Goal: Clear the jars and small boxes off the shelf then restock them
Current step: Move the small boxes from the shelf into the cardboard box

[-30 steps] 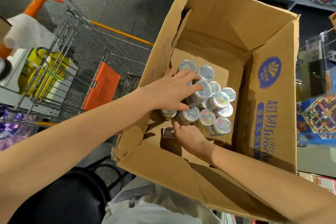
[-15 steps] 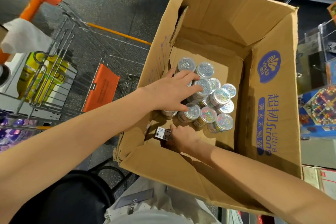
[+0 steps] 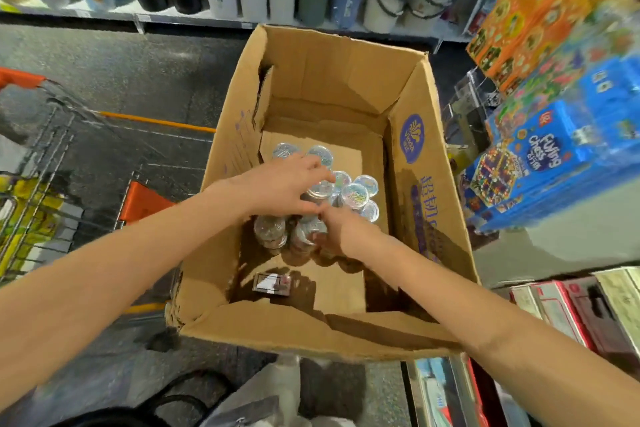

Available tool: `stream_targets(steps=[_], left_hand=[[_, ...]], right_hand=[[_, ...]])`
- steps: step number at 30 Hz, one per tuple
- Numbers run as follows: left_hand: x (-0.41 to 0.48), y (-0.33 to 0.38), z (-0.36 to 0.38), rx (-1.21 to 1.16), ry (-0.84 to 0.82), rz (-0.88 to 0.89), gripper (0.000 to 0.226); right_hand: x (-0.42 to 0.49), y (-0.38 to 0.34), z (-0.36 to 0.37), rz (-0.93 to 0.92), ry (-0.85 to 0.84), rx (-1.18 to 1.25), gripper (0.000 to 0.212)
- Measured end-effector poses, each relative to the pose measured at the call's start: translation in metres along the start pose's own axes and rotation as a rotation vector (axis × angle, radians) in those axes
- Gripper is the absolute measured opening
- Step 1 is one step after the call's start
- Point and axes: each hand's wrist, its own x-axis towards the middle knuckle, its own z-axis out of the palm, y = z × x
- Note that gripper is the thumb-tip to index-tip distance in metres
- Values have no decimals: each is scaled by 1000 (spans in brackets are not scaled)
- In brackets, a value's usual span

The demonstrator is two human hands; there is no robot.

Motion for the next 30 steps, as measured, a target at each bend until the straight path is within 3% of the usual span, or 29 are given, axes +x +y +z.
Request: stream_targets(steps=[4, 13, 20, 25, 30], left_hand=[[21, 31, -37, -17, 110, 57, 51], [48, 165, -101, -40, 332, 395, 50], [71, 276, -100, 12, 315, 620, 44], [89, 343, -86, -1, 349, 727, 41], [124, 396, -80, 8, 347, 838, 39]], right_hand=[[-51, 23, -48, 50, 197, 155, 36], [-232, 74, -94, 275, 677, 45, 39], [-355, 119, -73, 626, 803, -34, 41], [-398, 143, -57, 746, 866, -54, 29], [-419, 171, -52, 862, 875, -100, 41]])
